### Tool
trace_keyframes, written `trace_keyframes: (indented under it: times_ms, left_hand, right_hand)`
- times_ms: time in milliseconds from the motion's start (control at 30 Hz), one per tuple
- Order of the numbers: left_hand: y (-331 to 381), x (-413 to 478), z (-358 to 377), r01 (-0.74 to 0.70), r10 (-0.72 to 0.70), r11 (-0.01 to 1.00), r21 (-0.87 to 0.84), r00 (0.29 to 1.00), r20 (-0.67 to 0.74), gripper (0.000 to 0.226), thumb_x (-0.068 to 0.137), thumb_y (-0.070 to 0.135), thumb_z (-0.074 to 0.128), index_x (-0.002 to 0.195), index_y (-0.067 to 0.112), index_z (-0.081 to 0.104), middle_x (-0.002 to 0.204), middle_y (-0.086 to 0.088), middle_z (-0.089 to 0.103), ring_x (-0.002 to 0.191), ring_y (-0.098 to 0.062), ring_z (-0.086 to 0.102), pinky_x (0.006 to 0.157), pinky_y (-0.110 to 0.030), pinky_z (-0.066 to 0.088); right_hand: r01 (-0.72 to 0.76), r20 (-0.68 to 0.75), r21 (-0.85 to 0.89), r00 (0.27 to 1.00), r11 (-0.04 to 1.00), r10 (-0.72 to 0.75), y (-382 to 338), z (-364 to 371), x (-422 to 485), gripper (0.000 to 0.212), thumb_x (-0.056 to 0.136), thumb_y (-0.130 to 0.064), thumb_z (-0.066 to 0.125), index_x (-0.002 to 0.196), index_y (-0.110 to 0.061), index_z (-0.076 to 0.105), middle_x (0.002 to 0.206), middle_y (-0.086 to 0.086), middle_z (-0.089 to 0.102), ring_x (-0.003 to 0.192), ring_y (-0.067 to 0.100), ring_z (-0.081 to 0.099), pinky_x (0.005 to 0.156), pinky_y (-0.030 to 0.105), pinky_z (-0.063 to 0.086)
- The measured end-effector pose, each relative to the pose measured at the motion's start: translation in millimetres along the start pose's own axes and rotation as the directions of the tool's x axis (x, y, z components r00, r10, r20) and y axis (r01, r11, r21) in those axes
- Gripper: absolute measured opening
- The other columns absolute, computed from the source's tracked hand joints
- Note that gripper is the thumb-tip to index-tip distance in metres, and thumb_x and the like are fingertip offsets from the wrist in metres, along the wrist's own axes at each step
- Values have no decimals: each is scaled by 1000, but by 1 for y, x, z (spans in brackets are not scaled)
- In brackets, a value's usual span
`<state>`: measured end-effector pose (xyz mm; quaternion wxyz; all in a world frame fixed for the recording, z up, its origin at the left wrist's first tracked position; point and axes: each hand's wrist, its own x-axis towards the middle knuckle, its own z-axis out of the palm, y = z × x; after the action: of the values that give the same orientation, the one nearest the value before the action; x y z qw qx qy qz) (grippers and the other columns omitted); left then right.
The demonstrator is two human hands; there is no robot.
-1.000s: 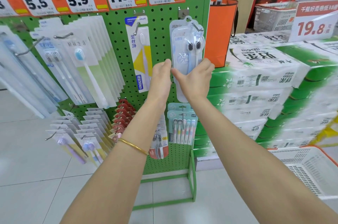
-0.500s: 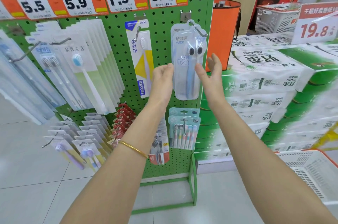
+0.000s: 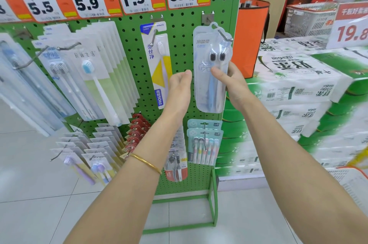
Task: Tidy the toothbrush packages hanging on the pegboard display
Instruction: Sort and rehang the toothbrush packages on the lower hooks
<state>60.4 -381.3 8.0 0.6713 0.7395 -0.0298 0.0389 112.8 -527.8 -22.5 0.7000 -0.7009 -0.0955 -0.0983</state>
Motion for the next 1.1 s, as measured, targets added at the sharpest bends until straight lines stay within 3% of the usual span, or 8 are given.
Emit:
trace_keyframes:
  times_ms: [100,200,333,467,600,767,967,1100]
  left_hand:
    - [1,-1,0,13,-13,1000,-5,1000,-17,33,104,28,30,72,32,32,76,21,35,66,10,45,75,-14,37]
    - [-3,2,0,30,-30,1000,-5,999,-28,32,103,32,32,72,33,27,76,18,30,69,3,37,80,-26,36]
    - [-5,2,0,17,-18,1000,-14,998,-53,32,102,32,32,71,34,27,75,17,26,65,1,31,68,-25,30]
    - [-9,0,-1,12,-14,1000,-26,999,-44,21,102,37,31,85,30,40,89,9,41,86,-5,45,89,-32,36]
    - [-9,-5,-3,0,-2,999,-49,999,-43,19,101,41,31,96,29,45,98,8,46,98,-8,47,100,-33,35]
    - [-9,-14,-2,32,-37,996,-85,998,-56,46,100,46,30,135,17,38,131,1,45,128,-16,41,111,-43,32]
    - [-10,-24,1,34,-41,996,-88,996,-77,59,75,72,29,119,36,44,124,8,51,125,-19,46,111,-52,25]
    - [-6,-32,5,5,-16,990,-141,997,-79,39,98,52,30,121,24,44,109,7,54,99,-7,57,105,-45,37]
  right_hand:
    - [28,-19,30,999,999,-27,-1,3,-2,48,68,-45,75,108,-23,61,110,-3,69,105,15,65,98,39,48]
    - [52,-38,74,998,996,-49,-3,6,-7,34,73,-35,72,102,-22,61,102,-4,70,98,15,66,92,36,51]
    - [81,-59,133,996,988,-74,-9,7,-17,27,75,-29,69,100,-21,59,97,-5,70,90,13,67,82,32,54]
    - [98,-85,119,992,988,-88,-7,7,-32,30,75,-34,72,99,-22,60,103,2,68,97,20,65,92,44,52]
    - [117,-91,129,990,985,-106,-10,6,-47,31,73,-36,73,97,-21,61,97,-1,69,92,18,66,87,40,53]
    - [130,-73,147,990,981,-120,-18,4,-63,58,57,-55,83,99,-20,62,97,1,70,89,18,68,80,36,56]
    - [141,-67,213,989,967,-129,-25,3,-82,71,46,-63,83,99,-21,62,92,-5,73,85,15,69,71,29,55]
    - [153,-62,240,988,959,-142,-31,2,-94,71,46,-62,84,99,-20,62,92,-5,73,84,15,69,71,28,54]
